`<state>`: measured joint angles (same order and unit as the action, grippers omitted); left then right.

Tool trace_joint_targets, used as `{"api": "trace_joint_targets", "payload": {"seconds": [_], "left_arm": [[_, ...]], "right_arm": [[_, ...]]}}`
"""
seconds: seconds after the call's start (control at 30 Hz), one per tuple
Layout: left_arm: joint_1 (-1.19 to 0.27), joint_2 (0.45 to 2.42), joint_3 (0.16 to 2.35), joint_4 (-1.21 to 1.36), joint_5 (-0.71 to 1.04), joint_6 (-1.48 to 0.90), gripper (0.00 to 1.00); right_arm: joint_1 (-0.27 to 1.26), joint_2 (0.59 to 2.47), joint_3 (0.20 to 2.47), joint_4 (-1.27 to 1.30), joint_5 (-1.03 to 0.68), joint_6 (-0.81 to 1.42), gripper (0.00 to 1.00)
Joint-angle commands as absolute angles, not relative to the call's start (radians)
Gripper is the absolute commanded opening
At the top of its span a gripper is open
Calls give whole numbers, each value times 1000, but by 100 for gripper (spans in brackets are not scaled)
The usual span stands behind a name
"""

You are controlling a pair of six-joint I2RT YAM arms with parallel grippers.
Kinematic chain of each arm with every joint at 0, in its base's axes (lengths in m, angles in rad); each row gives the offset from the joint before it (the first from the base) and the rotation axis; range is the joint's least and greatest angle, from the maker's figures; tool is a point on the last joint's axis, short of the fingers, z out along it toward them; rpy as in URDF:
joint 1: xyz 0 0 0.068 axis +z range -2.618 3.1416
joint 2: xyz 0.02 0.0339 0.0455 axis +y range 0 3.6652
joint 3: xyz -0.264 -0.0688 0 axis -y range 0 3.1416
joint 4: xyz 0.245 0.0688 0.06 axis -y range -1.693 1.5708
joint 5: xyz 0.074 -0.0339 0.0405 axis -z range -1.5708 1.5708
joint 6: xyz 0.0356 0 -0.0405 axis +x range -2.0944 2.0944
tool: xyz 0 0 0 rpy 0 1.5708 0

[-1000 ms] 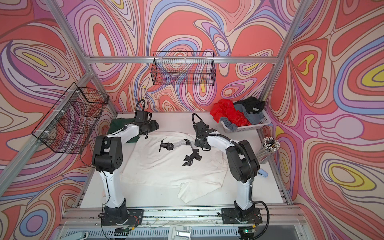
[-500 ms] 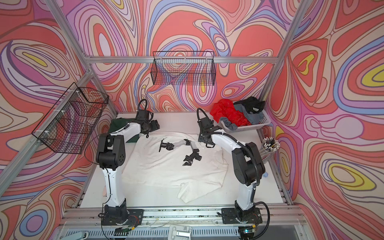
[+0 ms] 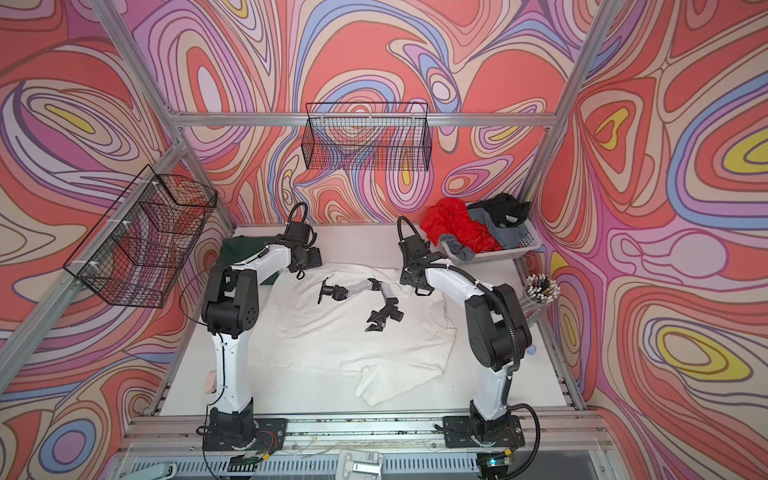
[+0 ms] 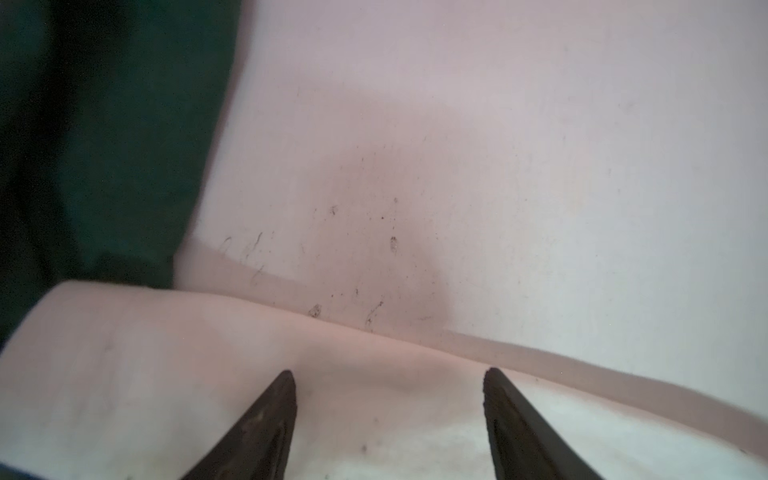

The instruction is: Fold and stack the t-shirts

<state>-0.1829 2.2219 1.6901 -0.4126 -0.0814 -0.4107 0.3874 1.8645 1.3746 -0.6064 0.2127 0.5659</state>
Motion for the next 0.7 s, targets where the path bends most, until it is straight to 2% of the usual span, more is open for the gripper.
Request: {"api": "trace_joint_targets", "payload": {"seconds": [0.0,0.3,0.57,0.67], "left_arm": [[-183,2262,1726,-479,-126,-396,70],[-183,2300,1774,-510,-106,-422,60],[-183,2329,1798,-528,-68,-421,40],[-183,2332,1799,-529,-64,-417,30]], "right_arm": [[375,1835,1361,-606,216,560,66],[340,1822,1338,-594,202,554,65],[331,1811,1336,-600,211,543,65],[330,1808,1333,-600,211,543,65]]}}
